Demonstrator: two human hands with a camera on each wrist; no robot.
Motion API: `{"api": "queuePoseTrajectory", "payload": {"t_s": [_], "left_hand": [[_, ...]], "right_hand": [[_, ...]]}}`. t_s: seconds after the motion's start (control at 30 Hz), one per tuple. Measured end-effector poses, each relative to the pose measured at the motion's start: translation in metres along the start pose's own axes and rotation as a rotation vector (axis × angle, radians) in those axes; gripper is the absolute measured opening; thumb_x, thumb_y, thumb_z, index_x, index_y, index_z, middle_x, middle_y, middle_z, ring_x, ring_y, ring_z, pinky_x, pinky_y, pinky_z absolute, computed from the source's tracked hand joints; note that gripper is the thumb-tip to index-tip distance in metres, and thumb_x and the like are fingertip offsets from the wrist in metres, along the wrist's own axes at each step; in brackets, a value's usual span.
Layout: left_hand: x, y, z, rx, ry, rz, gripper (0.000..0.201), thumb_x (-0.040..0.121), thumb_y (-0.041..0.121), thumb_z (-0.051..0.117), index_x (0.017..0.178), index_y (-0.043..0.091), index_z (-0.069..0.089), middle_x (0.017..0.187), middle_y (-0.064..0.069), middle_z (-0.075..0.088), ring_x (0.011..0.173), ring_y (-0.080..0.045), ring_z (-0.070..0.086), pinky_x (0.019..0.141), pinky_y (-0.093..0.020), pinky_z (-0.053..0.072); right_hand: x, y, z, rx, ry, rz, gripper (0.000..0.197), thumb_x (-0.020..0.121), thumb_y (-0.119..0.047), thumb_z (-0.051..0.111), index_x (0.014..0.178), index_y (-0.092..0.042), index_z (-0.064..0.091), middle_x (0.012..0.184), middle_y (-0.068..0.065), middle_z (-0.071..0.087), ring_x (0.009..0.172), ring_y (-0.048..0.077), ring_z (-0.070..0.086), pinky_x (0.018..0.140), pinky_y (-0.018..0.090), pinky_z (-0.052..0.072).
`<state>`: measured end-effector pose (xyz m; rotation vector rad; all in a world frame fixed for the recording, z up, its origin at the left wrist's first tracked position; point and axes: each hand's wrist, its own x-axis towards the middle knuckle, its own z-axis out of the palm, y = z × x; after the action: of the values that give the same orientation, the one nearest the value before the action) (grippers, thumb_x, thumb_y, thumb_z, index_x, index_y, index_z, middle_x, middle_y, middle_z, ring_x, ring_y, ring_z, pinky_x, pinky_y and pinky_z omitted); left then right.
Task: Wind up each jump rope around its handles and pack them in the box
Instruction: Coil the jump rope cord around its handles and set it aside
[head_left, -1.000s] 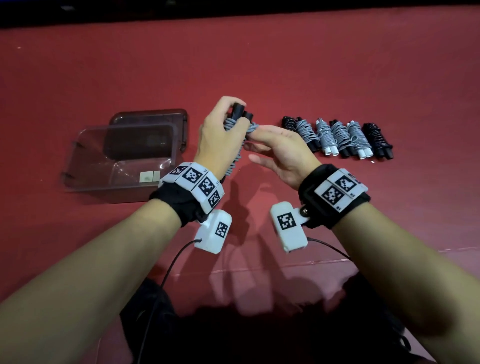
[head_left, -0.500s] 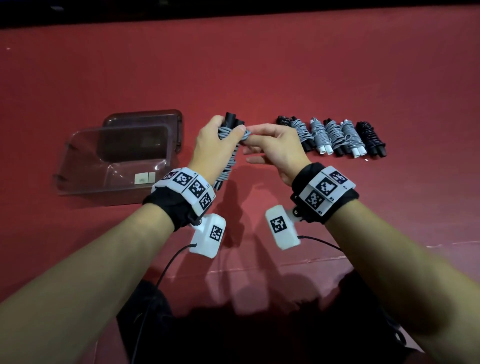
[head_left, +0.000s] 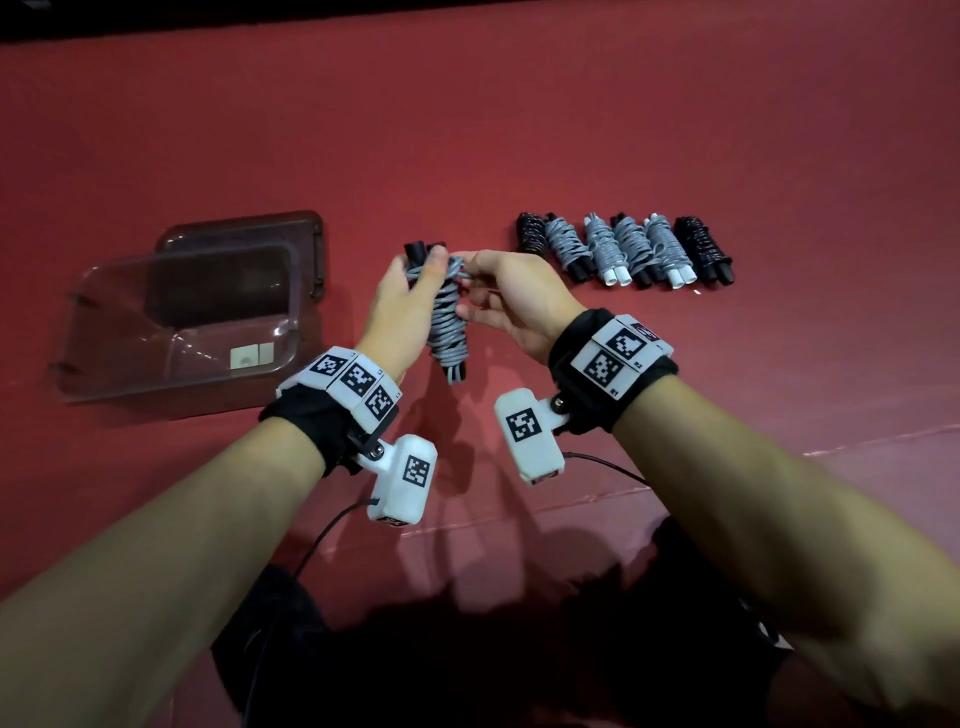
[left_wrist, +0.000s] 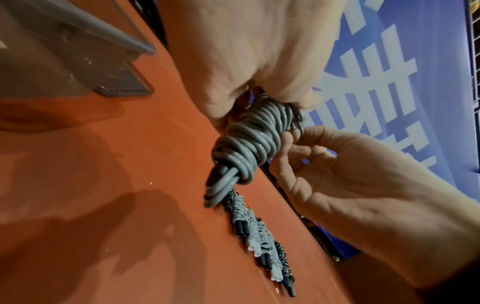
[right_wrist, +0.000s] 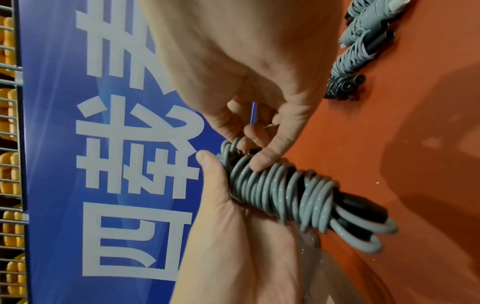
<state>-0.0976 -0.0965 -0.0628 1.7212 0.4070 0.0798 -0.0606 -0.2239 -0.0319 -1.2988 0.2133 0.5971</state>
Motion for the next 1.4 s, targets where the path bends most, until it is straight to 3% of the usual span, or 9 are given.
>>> {"api": "queuePoseTrajectory", "payload": {"t_s": [0.13, 0.2, 0.27, 0.37, 0.53, 0.8, 1.03, 1.13, 1.4], "left_hand": [[-0.003, -0.007, -0.002, -0.076, -0.051, -0.104, 0.07, 0.077, 0.082, 0.056, 0.108, 0.02, 0.062, 0.104, -0.004, 0.075, 0.099, -0.024, 0.072, 0.096, -0.053, 0.056], [-0.004, -0.003, -0.005, -0.194, -0.072, -0.121, 0.049, 0.094, 0.06, 0.059, 0.105, 0.012, 0.054, 0.083, -0.011, 0.07, 0.069, -0.029, 0.069, 0.069, -0.048, 0.062], [-0.002, -0.001, -0.009, -0.21, -0.057, -0.155, 0.034, 0.098, 0.043, 0.064, 0.103, 0.012, 0.049, 0.07, -0.014, 0.063, 0.051, -0.028, 0.059, 0.051, -0.037, 0.054], [-0.003, -0.002, -0.011, -0.203, -0.061, -0.212, 0.032, 0.094, 0.039, 0.069, 0.1, 0.013, 0.053, 0.067, -0.014, 0.061, 0.048, -0.026, 0.056, 0.051, -0.033, 0.048], [-0.008, 0.003, -0.009, -0.267, -0.112, -0.271, 0.048, 0.092, 0.053, 0.069, 0.101, 0.008, 0.058, 0.068, -0.017, 0.061, 0.046, -0.025, 0.056, 0.047, -0.031, 0.049], [0.005, 0.01, -0.01, -0.225, -0.126, -0.218, 0.038, 0.09, 0.042, 0.072, 0.095, 0.011, 0.052, 0.065, -0.014, 0.058, 0.049, -0.027, 0.056, 0.052, -0.034, 0.049], [0.006, 0.002, -0.015, -0.167, -0.147, -0.244, 0.039, 0.089, 0.04, 0.077, 0.099, 0.008, 0.059, 0.064, -0.01, 0.061, 0.048, -0.026, 0.056, 0.048, -0.031, 0.049], [0.003, -0.001, -0.015, -0.172, -0.17, -0.257, 0.043, 0.087, 0.041, 0.079, 0.103, 0.006, 0.06, 0.065, -0.011, 0.06, 0.05, -0.026, 0.055, 0.048, -0.032, 0.049], [-0.001, 0.001, -0.01, -0.197, -0.254, -0.352, 0.051, 0.085, 0.052, 0.079, 0.1, 0.006, 0.061, 0.066, -0.01, 0.06, 0.05, -0.025, 0.057, 0.05, -0.032, 0.051]], "right_hand": [[-0.001, 0.009, -0.006, -0.076, -0.068, -0.02, 0.012, 0.098, -0.007, 0.061, 0.095, -0.006, 0.072, 0.065, -0.002, 0.058, 0.054, 0.008, 0.05, 0.065, 0.025, 0.055], [0.0, 0.012, -0.01, -0.072, -0.118, -0.039, 0.01, 0.098, -0.005, 0.063, 0.098, -0.005, 0.073, 0.064, -0.001, 0.061, 0.055, 0.009, 0.053, 0.063, 0.024, 0.055], [0.003, 0.014, -0.014, -0.108, -0.141, -0.023, 0.016, 0.096, -0.002, 0.064, 0.109, -0.004, 0.073, 0.068, 0.0, 0.064, 0.057, 0.008, 0.054, 0.063, 0.023, 0.057], [0.005, 0.015, -0.018, -0.157, -0.214, 0.059, 0.026, 0.098, 0.002, 0.057, 0.12, -0.006, 0.069, 0.076, 0.001, 0.06, 0.06, 0.009, 0.049, 0.062, 0.023, 0.055], [0.0, 0.014, -0.029, -0.114, -0.329, 0.195, 0.03, 0.101, -0.001, 0.047, 0.114, -0.016, 0.069, 0.071, -0.003, 0.054, 0.06, 0.008, 0.043, 0.066, 0.024, 0.052], [-0.001, 0.019, -0.024, -0.236, -0.154, -0.126, 0.019, 0.093, -0.014, 0.072, 0.106, 0.0, 0.074, 0.084, 0.007, 0.068, 0.057, 0.007, 0.049, 0.06, 0.024, 0.051], [0.005, 0.025, -0.018, -0.268, -0.095, -0.045, 0.015, 0.092, -0.009, 0.072, 0.104, -0.002, 0.07, 0.075, 0.004, 0.063, 0.051, 0.007, 0.045, 0.058, 0.025, 0.046], [0.005, 0.028, -0.02, -0.247, -0.166, -0.024, 0.01, 0.096, -0.001, 0.062, 0.093, -0.005, 0.071, 0.067, 0.0, 0.055, 0.053, 0.008, 0.041, 0.059, 0.024, 0.041], [0.002, 0.018, -0.04, -0.284, -0.317, 0.081, 0.021, 0.098, 0.002, 0.055, 0.107, -0.007, 0.072, 0.073, -0.003, 0.06, 0.059, 0.008, 0.045, 0.065, 0.024, 0.042]]}}
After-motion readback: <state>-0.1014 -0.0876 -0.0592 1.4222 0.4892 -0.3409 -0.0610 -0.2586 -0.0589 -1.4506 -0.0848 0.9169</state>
